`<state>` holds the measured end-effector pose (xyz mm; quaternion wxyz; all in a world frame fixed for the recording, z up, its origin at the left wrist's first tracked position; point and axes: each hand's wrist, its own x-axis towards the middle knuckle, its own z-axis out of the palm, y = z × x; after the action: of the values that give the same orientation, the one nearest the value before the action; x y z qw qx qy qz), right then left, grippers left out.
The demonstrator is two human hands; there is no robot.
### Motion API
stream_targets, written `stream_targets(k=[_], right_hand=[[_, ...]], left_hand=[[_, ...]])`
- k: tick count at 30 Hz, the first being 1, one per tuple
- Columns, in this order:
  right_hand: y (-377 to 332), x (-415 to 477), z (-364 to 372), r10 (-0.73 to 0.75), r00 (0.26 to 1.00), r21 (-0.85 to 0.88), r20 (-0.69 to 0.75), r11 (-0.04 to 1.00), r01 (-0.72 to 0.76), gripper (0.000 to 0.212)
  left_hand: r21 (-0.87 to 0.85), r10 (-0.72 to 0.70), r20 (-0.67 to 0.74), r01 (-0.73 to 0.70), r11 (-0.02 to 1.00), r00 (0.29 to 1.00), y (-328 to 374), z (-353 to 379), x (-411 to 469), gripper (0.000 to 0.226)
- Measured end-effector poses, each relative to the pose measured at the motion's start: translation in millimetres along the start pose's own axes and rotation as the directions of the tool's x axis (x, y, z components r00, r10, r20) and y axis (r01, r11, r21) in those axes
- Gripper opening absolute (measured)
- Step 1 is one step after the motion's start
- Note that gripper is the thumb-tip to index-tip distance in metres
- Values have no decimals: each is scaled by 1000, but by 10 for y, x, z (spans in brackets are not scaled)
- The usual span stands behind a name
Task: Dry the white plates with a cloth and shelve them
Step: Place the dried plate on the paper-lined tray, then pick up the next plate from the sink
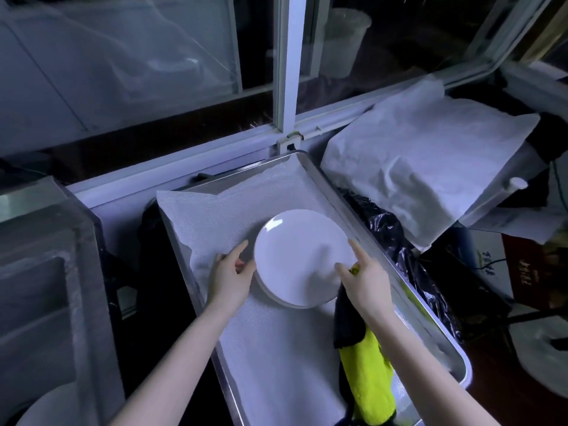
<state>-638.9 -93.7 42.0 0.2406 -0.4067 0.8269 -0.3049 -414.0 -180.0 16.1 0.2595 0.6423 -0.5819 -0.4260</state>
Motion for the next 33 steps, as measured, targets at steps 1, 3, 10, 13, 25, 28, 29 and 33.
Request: stream_targets(k=[1, 3, 10, 13, 25, 28, 29, 33], right_hand=[[-96, -73, 13, -30, 1000, 12, 2, 999, 30, 60], [-337, -256, 70, -110, 993, 49, 44, 993, 108, 59], [-1348, -1143, 576, -392, 881, 268, 263, 907, 324, 54], [-1756, -1510, 957, -476, 800, 318, 367, 872, 373, 51], [-2470, -2618, 3122, -352, 573, 90, 740, 896, 435, 48], [-2420, -2794, 3736, -243, 572, -10, 783, 916, 402, 51], [-2393, -2832, 3922, -215, 581, -40, 785, 918, 394, 51], [-2179, -2827, 4607, -104, 615, -183, 782, 904, 385, 50]], left_hand=[[-24, 4, -11, -4, 1000, 1000, 4, -70, -37, 46], [-65, 16, -22, -18, 998, 1000, -3, -248, -132, 39], [-114, 94, -198, -118, 986, 976, -343, -1222, -682, 29], [-164, 21, -296, -73, 984, 955, -720, -1738, -939, 27], [-291, -514, -467, 423, 858, 720, -2899, -3228, -1791, 28], [-274, -566, -416, 495, 825, 712, -3340, -3341, -1776, 29], [-274, -574, -396, 505, 819, 716, -3479, -3357, -1748, 30], [-315, -601, -301, 518, 796, 741, -4045, -3319, -1552, 35]])
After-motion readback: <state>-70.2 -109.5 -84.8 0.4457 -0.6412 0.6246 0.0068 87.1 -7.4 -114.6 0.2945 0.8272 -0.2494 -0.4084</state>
